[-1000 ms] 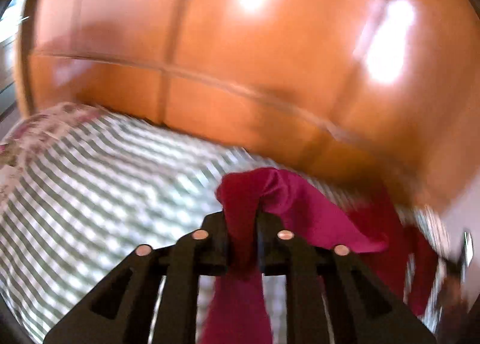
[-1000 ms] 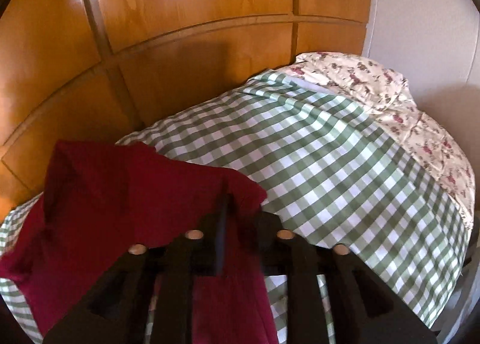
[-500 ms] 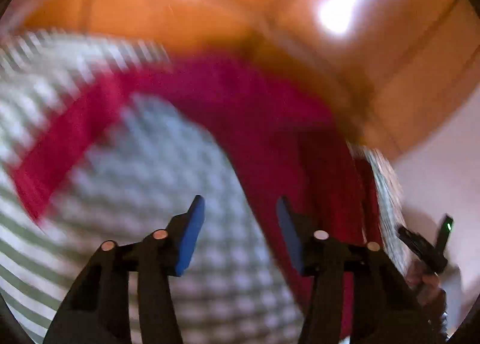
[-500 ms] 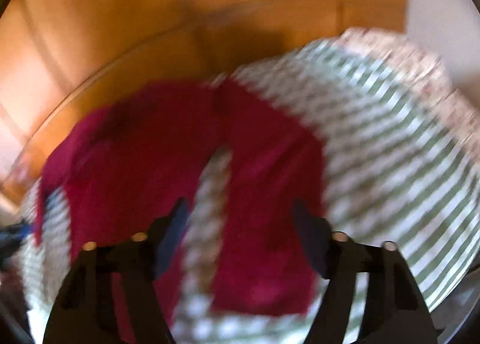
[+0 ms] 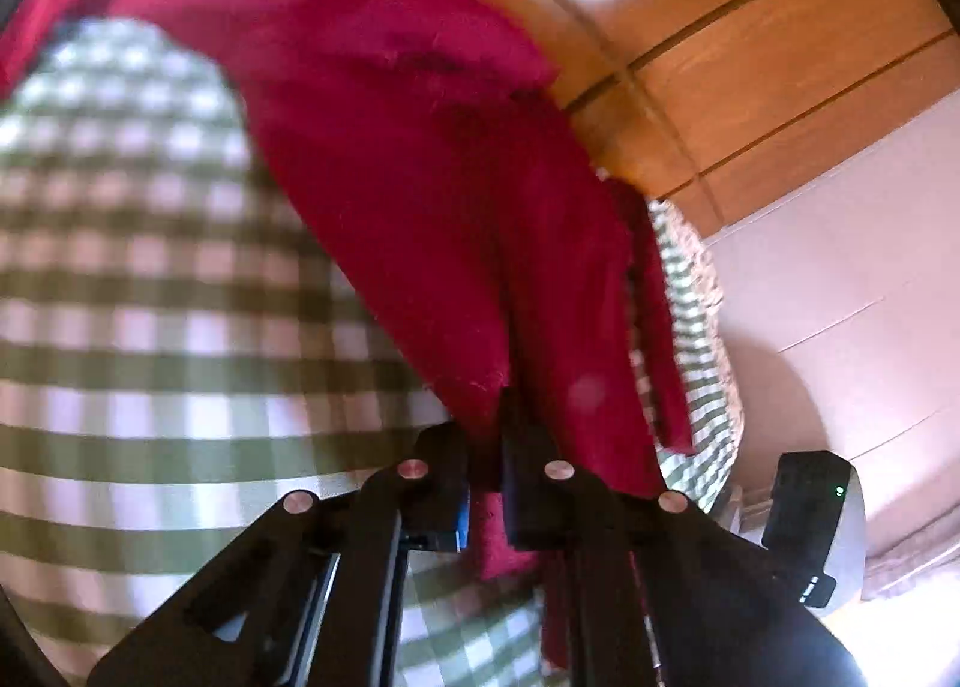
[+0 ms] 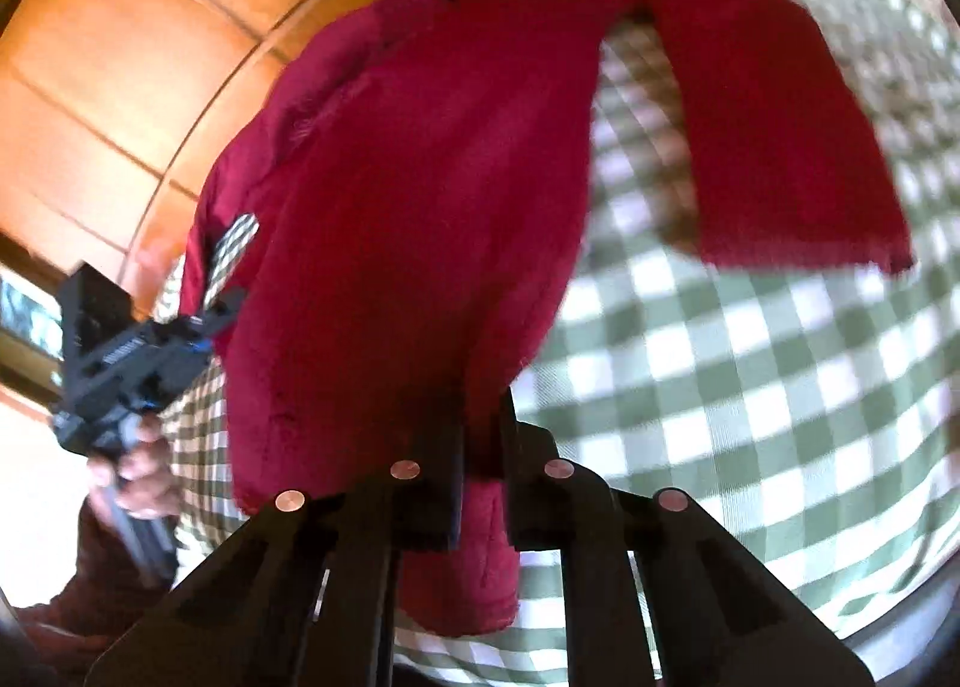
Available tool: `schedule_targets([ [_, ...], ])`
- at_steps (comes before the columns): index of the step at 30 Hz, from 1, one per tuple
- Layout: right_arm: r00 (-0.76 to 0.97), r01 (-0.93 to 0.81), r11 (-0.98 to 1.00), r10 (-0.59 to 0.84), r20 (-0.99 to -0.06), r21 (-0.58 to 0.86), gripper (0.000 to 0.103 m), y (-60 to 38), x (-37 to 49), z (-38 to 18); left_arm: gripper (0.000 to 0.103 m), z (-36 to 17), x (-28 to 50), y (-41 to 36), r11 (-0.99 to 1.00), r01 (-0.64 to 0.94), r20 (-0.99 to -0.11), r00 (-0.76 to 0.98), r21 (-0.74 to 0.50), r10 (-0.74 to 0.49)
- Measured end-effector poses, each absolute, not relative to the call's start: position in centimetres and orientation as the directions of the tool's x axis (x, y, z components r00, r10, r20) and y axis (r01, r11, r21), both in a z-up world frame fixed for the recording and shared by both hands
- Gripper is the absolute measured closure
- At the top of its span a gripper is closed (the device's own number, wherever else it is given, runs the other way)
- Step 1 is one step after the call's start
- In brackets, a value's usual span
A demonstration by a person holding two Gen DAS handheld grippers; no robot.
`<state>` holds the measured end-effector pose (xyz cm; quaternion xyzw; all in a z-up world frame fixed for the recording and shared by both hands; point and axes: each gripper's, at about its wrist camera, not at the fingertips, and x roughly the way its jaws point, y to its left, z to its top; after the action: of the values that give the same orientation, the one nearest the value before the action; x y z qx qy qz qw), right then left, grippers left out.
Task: Fold small clothes
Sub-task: 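Grasp the sweater with the left gripper while the right gripper grasps another edge, then lift and shake the sweater with both grippers, then lay it flat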
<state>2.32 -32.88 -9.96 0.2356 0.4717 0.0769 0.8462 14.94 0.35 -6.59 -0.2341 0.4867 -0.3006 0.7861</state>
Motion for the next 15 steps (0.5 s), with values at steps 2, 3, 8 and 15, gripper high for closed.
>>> schedule_targets([
  [2, 0.593, 0.029, 0.902, 0.331, -0.734, 0.43, 0.095, -32.3, 2.3, -6.8, 0.097, -4.2, 14.3, 1.9, 0.717, 0.273, -0.61, 0.385, -0.641, -0.693],
  [3, 0.618, 0.004, 0.91, 0.324, -0.716, 0.415, 0.095, -32.1, 2.2, -5.3, 0.097, -2.6, 13.8, 3.4, 0.719, 0.286, -0.597, 0.411, -0.634, -0.689],
  [8, 0.711, -0.094, 0.937, 0.3, -0.635, 0.338, 0.095, -31.8, 0.2, 1.1, 0.097, 3.3, 11.0, 11.1, 0.747, 0.295, -0.568, 0.504, -0.596, -0.651],
  [15, 0.611, 0.014, 0.974, 0.171, -0.773, 0.226, 0.096, -33.5, -2.9, -4.5, 0.096, 1.0, 6.3, 16.9, 0.802, 0.216, -0.665, 0.463, -0.557, -0.586],
])
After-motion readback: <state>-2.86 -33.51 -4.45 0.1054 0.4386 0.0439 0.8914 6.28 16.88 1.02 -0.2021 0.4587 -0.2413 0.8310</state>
